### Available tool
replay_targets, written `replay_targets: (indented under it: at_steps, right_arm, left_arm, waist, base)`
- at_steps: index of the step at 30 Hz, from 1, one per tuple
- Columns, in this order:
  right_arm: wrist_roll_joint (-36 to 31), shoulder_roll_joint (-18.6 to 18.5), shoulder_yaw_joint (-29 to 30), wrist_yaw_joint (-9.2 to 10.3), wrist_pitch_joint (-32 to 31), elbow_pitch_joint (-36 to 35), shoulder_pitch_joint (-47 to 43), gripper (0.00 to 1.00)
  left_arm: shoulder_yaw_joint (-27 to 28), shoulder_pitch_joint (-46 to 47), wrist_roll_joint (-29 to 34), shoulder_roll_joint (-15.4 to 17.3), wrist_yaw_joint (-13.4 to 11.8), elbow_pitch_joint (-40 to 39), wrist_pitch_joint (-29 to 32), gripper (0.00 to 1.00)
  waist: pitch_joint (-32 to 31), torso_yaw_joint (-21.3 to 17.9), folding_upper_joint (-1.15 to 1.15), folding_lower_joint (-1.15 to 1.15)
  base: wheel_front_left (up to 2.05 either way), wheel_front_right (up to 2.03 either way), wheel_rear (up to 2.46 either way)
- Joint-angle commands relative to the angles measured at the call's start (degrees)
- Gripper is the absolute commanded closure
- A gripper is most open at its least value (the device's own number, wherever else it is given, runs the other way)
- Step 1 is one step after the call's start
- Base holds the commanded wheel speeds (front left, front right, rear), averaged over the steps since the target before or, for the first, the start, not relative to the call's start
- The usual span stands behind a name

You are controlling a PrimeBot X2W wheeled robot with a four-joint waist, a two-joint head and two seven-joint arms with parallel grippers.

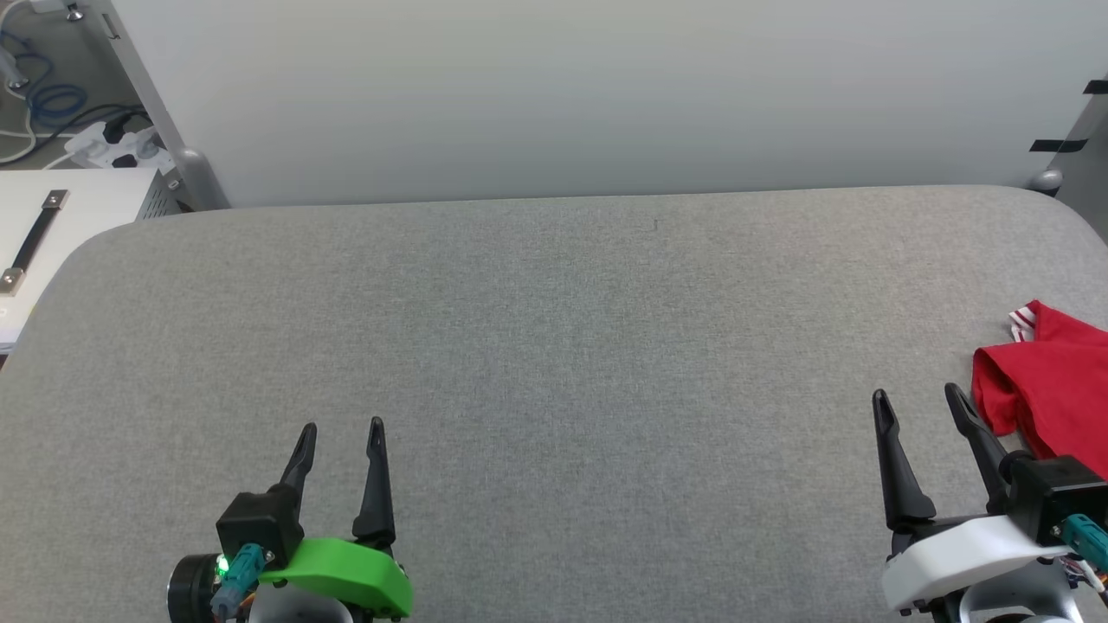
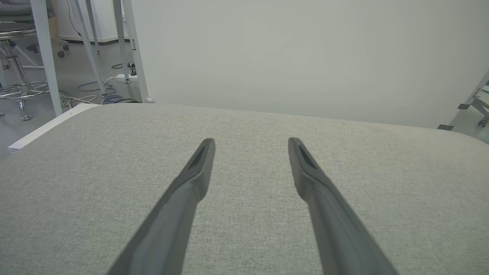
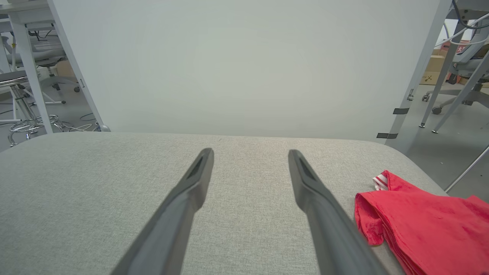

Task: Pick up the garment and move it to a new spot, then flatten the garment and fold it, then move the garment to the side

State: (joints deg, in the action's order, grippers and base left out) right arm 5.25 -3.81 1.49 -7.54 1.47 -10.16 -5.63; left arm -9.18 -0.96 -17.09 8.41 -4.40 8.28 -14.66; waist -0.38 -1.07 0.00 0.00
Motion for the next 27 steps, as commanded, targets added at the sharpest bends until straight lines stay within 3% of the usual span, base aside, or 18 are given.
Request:
replay_targets:
  at_steps: [1, 27]
  right_arm:
    - [0.1, 0.4, -0.3, 0.05, -0.3, -0.6, -0.8, 0.0]
    - [0.8, 0.9, -0.8, 0.05, -0.9, -0.9, -2.0, 0.0]
  left_arm:
    - [0.0, -0.8, -0.1, 0.3, 0.3, 0.1, -0.3, 0.0]
    - [-0.7, -0.9, -0.4, 1.1, -0.2, 0.8, -0.3, 0.0]
  waist:
    - [-0.4, 0.0, 0.0, 0.0]
    - [-0.8, 0.5, 0.0, 0.0]
  base:
    - [0.0, 0.0, 0.0]
    - [0.0, 0.0, 0.0]
